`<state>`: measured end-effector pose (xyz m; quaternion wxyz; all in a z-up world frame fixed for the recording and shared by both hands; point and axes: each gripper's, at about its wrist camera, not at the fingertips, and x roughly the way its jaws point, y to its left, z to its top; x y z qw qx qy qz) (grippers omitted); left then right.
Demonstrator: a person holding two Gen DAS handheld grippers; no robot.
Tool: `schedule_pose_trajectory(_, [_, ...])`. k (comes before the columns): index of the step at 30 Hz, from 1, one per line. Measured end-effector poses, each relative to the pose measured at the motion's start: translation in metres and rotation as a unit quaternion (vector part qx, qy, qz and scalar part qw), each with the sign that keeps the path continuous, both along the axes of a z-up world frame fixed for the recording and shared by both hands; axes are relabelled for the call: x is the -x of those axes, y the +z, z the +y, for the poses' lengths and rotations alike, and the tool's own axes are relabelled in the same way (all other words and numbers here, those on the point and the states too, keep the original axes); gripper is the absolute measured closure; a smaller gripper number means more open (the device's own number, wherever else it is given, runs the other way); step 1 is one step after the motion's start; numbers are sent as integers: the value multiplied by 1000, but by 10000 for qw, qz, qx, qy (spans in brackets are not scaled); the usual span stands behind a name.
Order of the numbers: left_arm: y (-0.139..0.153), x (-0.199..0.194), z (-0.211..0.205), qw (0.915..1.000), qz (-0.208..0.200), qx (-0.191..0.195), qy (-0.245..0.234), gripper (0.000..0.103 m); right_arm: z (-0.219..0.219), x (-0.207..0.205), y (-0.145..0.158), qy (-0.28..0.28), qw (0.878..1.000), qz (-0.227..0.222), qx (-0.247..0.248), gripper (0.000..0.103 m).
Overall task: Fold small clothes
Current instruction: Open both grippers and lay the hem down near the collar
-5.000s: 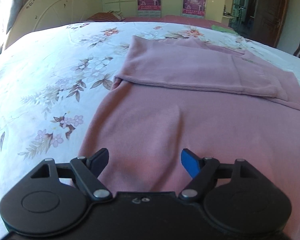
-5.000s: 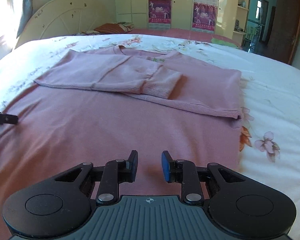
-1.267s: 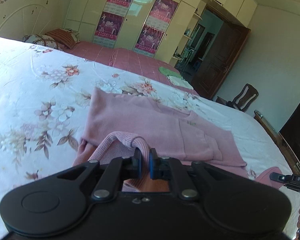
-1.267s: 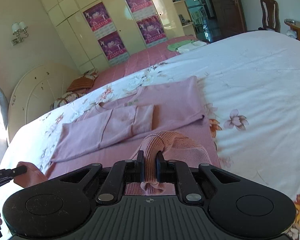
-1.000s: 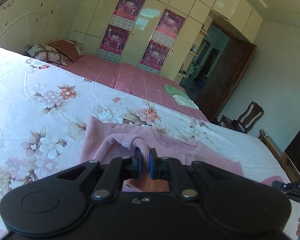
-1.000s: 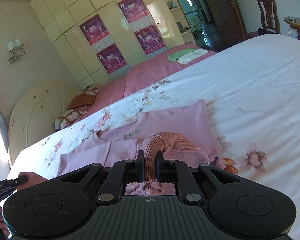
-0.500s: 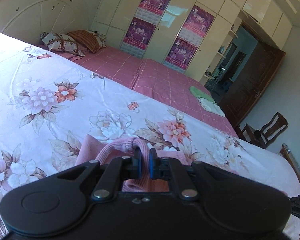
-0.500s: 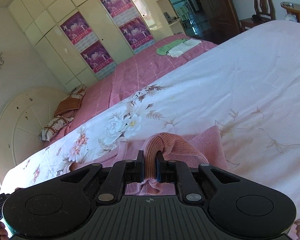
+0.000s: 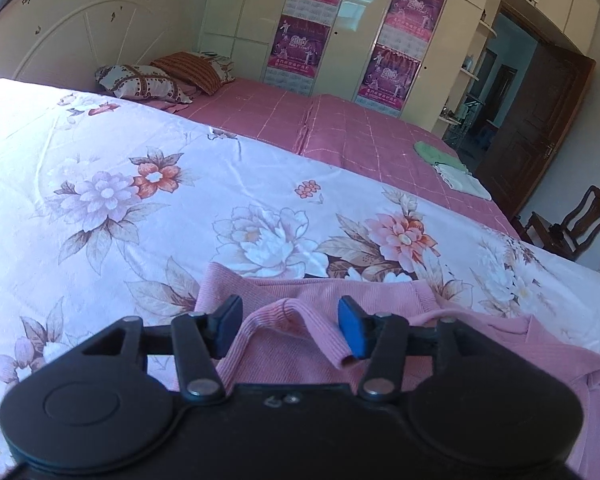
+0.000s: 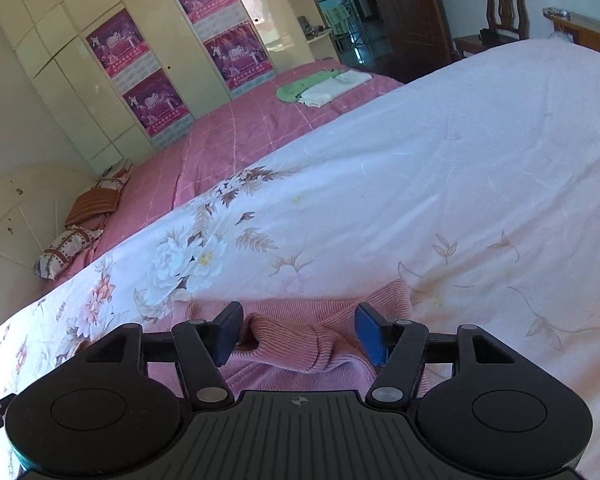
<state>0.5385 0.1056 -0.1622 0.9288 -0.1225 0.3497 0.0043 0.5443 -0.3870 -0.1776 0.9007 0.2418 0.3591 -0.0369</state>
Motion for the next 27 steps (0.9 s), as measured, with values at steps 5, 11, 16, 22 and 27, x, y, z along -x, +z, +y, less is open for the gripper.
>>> schedule_pose_trajectory(5, [14,35,-4,9984,-419,-248,-274,50,8,15,-3,278,9989,-61,376,42])
schedule_pose_trajectory(11, [11,52,-12,9961,-271,-375,-757,50,11,33,4,187,9973,-472,530,42])
schedule_pose_trajectory(16, [1,36,-30,9951,-133,-281,-935,50,38,32,7,458,9918,-664,988,42])
schedule_pose_trajectory(22, [-24,18,-38,9944,96,-532,-907,50,68,10,-18,1044,9873,-224,1179,42])
schedule_pose_trajectory(27, [-44,16,-22,9941,212,-944,-491,55,84,-4,-53,1241,9668,253,2219,42])
